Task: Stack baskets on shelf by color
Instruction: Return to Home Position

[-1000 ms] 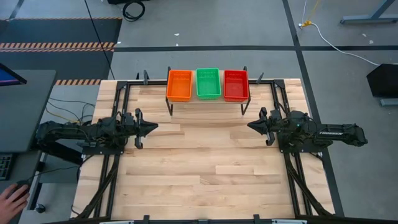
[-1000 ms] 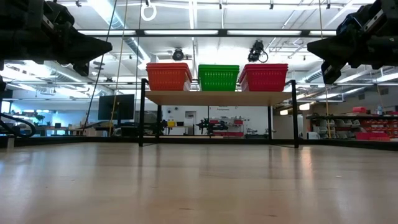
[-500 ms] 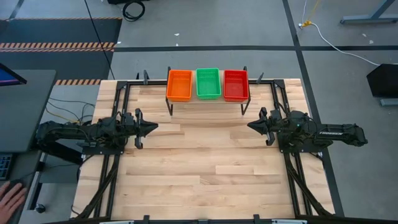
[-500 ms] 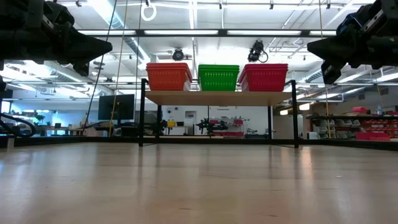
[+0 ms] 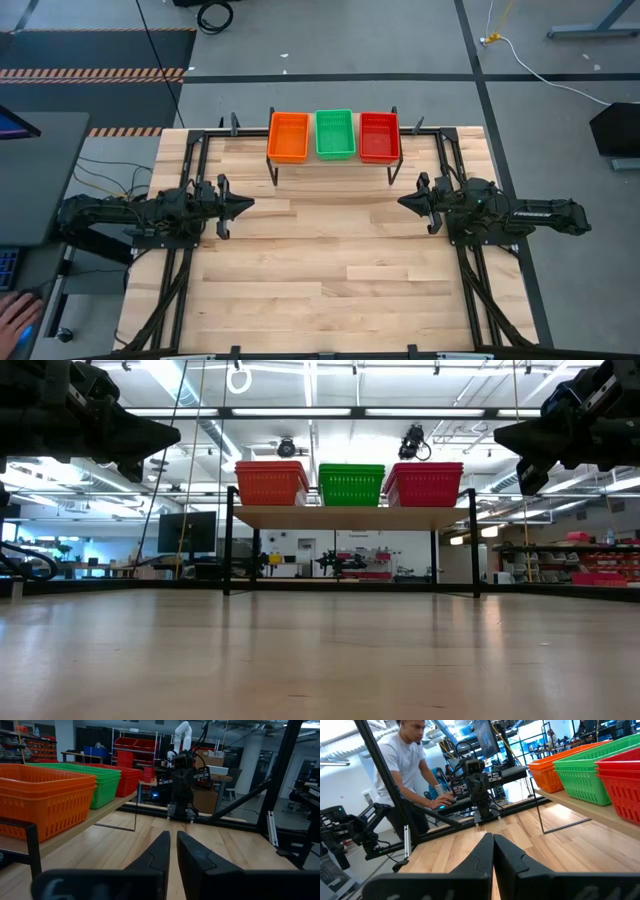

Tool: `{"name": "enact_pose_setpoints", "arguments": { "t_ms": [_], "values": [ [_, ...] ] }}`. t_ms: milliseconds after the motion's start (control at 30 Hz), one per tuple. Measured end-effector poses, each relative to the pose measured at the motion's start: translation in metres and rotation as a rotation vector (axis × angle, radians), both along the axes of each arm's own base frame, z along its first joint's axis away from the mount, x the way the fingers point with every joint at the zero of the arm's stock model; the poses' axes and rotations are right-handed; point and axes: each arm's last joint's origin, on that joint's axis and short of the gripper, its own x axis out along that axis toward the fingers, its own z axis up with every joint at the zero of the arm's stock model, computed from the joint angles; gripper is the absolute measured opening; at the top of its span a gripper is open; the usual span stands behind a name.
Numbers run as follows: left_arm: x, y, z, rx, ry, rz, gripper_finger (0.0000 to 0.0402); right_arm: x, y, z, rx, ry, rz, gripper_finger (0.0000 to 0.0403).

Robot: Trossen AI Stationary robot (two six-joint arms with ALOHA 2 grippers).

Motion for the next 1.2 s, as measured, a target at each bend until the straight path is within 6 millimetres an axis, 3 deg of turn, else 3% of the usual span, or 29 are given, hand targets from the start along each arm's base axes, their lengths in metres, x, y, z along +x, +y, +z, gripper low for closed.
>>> {"name": "enact_pose_setpoints", "arguments": {
  "t_ms": [1200],
  "values": [
    [0.0, 0.0, 0.0, 0.0, 0.0, 0.0, 0.0033, 0.0, 0.0, 0.0, 0.0, 0.0, 0.0, 0.0013]
  ]
}}
